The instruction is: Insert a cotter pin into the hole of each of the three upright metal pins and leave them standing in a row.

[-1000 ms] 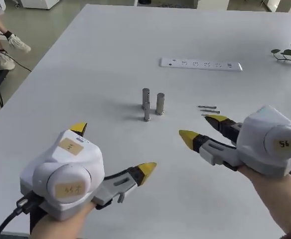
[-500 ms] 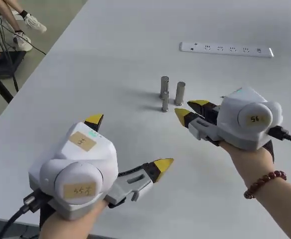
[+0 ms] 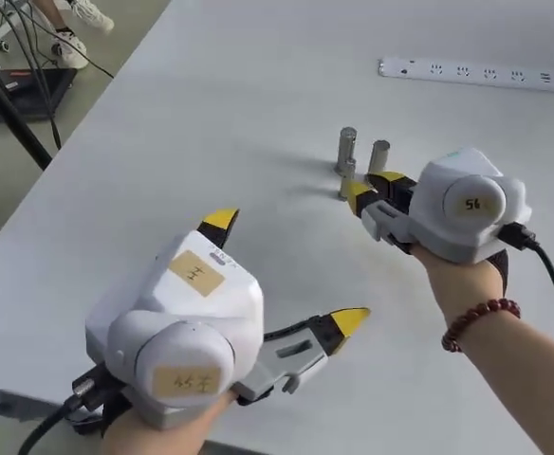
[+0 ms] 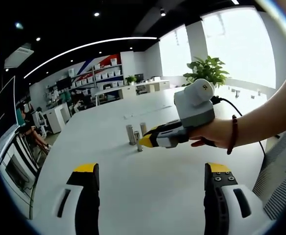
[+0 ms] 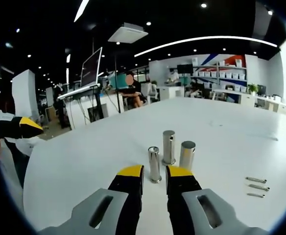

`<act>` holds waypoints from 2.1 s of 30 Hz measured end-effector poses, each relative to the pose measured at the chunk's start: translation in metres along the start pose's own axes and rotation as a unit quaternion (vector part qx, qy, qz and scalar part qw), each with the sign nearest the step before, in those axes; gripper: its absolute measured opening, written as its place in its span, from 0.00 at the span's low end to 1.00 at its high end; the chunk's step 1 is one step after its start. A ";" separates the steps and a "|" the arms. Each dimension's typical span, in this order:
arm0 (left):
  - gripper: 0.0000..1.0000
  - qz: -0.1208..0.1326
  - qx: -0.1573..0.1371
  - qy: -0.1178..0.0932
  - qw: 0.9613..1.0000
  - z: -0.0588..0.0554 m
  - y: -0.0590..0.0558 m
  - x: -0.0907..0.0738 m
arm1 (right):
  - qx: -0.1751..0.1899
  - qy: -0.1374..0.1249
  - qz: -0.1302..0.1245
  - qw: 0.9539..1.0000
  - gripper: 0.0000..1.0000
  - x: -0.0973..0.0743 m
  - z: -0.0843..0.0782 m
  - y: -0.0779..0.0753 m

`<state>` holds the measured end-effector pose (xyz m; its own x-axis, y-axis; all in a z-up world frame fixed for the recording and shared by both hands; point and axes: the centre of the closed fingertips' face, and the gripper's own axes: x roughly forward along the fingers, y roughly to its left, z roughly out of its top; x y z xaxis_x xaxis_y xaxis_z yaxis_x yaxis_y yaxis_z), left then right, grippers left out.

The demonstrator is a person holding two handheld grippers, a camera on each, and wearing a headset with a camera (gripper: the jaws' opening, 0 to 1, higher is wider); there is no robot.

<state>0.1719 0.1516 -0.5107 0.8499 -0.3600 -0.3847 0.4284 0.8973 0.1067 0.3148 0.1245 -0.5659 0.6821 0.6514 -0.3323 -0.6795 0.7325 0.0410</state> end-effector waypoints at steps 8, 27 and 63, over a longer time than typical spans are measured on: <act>0.87 -0.001 -0.008 0.000 1.000 0.000 0.000 0.001 | 0.009 -0.001 -0.007 1.000 0.09 0.009 -0.002 0.001; 0.86 -0.005 -0.010 0.001 1.000 0.000 -0.001 0.001 | -0.014 0.012 -0.006 1.000 0.05 0.018 -0.005 -0.002; 0.84 -0.026 0.014 -0.013 0.999 0.009 -0.012 -0.001 | -0.013 0.033 -0.104 0.994 0.04 -0.074 -0.016 -0.018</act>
<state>0.1690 0.1390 -0.5037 0.8332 -0.4133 -0.3674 0.4809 0.8695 0.1126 0.2717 0.0600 -0.5574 0.7896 0.4712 -0.3930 -0.5328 0.8442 -0.0583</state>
